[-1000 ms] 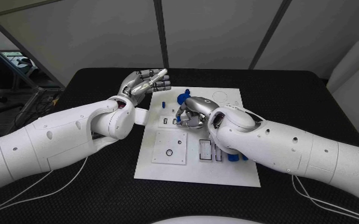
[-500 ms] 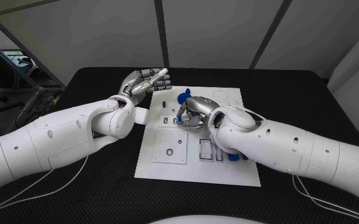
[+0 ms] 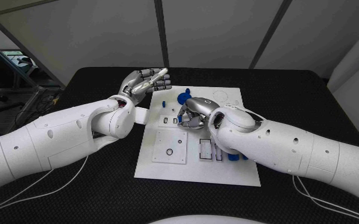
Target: Assemble the parts on the task board
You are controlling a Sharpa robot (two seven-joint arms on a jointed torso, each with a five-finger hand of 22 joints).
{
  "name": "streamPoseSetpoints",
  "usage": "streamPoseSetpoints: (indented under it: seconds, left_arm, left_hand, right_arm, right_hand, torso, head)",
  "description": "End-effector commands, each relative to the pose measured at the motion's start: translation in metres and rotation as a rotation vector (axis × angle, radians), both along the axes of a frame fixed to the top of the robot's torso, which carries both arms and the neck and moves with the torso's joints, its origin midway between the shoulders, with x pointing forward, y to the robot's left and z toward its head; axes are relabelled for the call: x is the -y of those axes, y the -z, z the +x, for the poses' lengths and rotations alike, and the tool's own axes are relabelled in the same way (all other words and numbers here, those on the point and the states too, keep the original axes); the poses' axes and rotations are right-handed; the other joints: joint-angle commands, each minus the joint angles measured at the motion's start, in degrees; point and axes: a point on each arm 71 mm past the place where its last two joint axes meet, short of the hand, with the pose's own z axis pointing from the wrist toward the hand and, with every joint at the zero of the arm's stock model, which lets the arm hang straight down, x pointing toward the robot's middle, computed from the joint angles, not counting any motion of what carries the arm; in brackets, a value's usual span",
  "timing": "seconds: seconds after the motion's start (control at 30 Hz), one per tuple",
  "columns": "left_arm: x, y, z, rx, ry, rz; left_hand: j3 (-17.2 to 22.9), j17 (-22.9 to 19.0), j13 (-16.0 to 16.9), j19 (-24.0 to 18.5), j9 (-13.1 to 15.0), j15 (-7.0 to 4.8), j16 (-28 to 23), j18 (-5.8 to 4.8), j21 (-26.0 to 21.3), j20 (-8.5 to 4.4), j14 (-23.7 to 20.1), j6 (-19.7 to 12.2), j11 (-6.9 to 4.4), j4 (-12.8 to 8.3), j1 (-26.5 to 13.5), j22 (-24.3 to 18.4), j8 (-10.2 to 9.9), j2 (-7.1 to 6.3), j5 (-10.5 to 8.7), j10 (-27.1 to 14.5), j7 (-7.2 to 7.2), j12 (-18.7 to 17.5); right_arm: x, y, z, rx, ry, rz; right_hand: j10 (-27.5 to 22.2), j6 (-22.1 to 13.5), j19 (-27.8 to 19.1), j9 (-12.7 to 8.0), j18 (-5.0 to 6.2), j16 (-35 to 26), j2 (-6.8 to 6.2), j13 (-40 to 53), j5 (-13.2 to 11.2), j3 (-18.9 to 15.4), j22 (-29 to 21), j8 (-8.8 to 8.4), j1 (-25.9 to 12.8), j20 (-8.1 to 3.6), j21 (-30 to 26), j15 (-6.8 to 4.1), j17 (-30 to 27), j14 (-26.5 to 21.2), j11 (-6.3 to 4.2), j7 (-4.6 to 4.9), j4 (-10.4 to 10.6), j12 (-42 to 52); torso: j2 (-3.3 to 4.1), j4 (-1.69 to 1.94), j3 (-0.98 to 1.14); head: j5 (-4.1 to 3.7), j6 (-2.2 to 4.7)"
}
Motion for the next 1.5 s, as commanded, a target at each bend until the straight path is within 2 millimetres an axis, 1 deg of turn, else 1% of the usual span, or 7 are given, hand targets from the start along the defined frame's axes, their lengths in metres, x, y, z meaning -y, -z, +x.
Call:
streamPoseSetpoints:
  seconds: [0.03, 0.67, 0.8, 0.9, 1.07, 1.27, 1.5]
  left_arm:
    - [0.001, -0.002, 0.0, 0.012, 0.011, -0.002]
    - [0.001, -0.002, 0.0, 0.009, 0.011, -0.001]
    - [0.001, -0.002, 0.0, 0.008, 0.01, 0.0]
    - [0.001, -0.002, 0.0, 0.008, 0.01, 0.0]
    - [0.001, -0.002, 0.0, 0.007, 0.01, 0.0]
    - [0.001, -0.001, 0.0, 0.006, 0.014, -0.001]
    - [0.0, 0.0, 0.002, 0.009, 0.016, 0.025]
  left_hand:
    - [-0.31, 0.06, 0.01, -0.29, -0.01, 0.0, -0.33, -1.65, -0.3, 0.06, 0.21, 0.34, 0.19, -0.05, 0.54, -0.1, -0.28, 0.03, 0.02, 0.29, 3.8, -0.15]
    - [-0.39, 0.06, -0.02, -0.37, -0.08, 0.02, -0.42, -1.66, -0.41, 0.06, 0.2, -0.29, 0.24, -0.06, 0.55, -0.11, -0.46, 0.05, 0.02, 0.18, 3.86, -0.28]
    - [-0.44, 0.05, -0.04, -0.4, -0.11, 0.03, -0.46, -1.66, -0.46, 0.06, 0.2, -0.5, 0.27, -0.07, 0.55, -0.11, -0.56, 0.05, 0.02, 0.08, 3.9, -0.38]
    - [-0.44, 0.05, -0.04, -0.4, -0.11, 0.03, -0.46, -1.66, -0.46, 0.06, 0.2, -0.5, 0.27, -0.07, 0.55, -0.11, -0.56, 0.05, 0.02, 0.08, 3.9, -0.38]
    - [-0.44, 0.05, -0.04, -0.4, -0.11, 0.03, -0.46, -1.66, -0.46, 0.06, 0.2, -0.5, 0.27, -0.07, 0.55, -0.11, -0.56, 0.05, 0.02, 0.08, 3.9, -0.38]
    - [-0.48, 0.05, -0.05, -0.4, -0.12, 0.05, -0.5, -1.66, -0.49, 0.07, 0.21, -0.53, 0.31, -0.07, 0.55, -0.1, -0.63, 0.06, 0.02, 0.0, 3.91, -0.46]
    - [-1.15, 0.51, 0.05, 4.82, 0.04, -0.89, 0.46, -0.96, 1.88, -0.44, 3.55, 0.73, -0.18, -0.29, 0.79, 0.88, -0.8, 0.31, 0.01, 0.62, 3.3, -0.77]
  right_arm:
    - [0.002, 0.005, 0.0, -0.021, 0.008, -0.04]
    - [0.002, 0.004, 0.0, -0.007, 0.013, -0.025]
    - [0.002, 0.004, 0.0, -0.003, 0.016, -0.02]
    - [0.002, 0.003, 0.001, 0.001, 0.019, -0.015]
    - [0.002, 0.001, 0.001, 0.017, 0.024, 0.008]
    - [0.001, -0.004, -0.003, 0.059, 0.008, 0.07]
    - [0.003, -0.015, -0.013, 0.118, -0.049, 0.173]
  right_hand:
    - [-0.67, -0.58, -0.23, 0.02, -0.4, -0.22, -0.24, -0.32, -0.02, 0.17, 3.44, -0.46, -0.78, 0.22, -0.42, 0.19, 10.76, 5.17, 0.19, 0.08, 0.14, -0.56]
    - [-2.54, -4.86, -0.98, -0.02, -0.16, -0.54, -1.76, -2.5, -0.59, 0.49, 2.42, -2.47, -1.78, 1.04, -1.13, 1.09, 10.25, 5.03, 1.24, 1.22, 0.32, -2.69]
    - [-2.96, -5.77, -1.1, 0.07, -0.12, -0.59, -2.84, -3.05, -0.77, -0.27, 2.24, -2.69, -3.55, 1.28, -1.29, 1.29, 10.19, 5.01, 1.43, 1.35, 1.49, -3.12]
    - [-3.01, -6.04, -1.14, 0.16, -0.1, -0.64, -3.43, -3.19, -2.06, -0.62, 2.18, -2.59, -4.52, 1.37, -1.35, 1.35, 10.12, 5.0, 1.48, 1.37, 2.5, -3.16]
    - [-3.05, -6.44, -1.16, 0.2, -0.08, -0.66, -4.14, -3.31, -3.62, -0.69, 2.12, -2.48, -4.77, 1.43, -1.42, 1.4, 10.14, 5.0, 1.55, 1.44, 3.47, -3.15]
    - [-3.31, -7.19, -1.35, 0.16, -0.02, -0.76, -5.29, -3.62, -4.0, -0.75, 1.84, -2.56, -4.48, 1.51, -1.62, 1.51, 9.97, 4.96, 1.69, 1.6, 4.29, -3.33]
    - [-4.3, -9.26, -2.54, 0.04, 0.34, -1.53, -6.37, -4.74, -3.49, -0.58, 0.21, -3.19, -3.22, 1.74, -2.68, 1.8, 8.64, 4.6, 2.06, 2.06, 5.69, -4.29]
  torso:
    - [-0.01, 0.03, 0.01]
    - [0.01, 0.03, 0.02]
    - [-0.02, 0.01, 0.03]
    - [-0.03, -0.01, 0.04]
    - [-0.02, -0.03, 0.04]
    - [-0.02, -0.03, 0.1]
    - [-0.16, -0.08, 0.11]
  head:
    - [-0.03, -0.03]
    - [-0.12, 0.2]
    - [-0.13, 0.22]
    - [-0.13, 0.21]
    - [-0.13, 0.23]
    - [-0.19, 0.41]
    - [-0.23, 0.66]
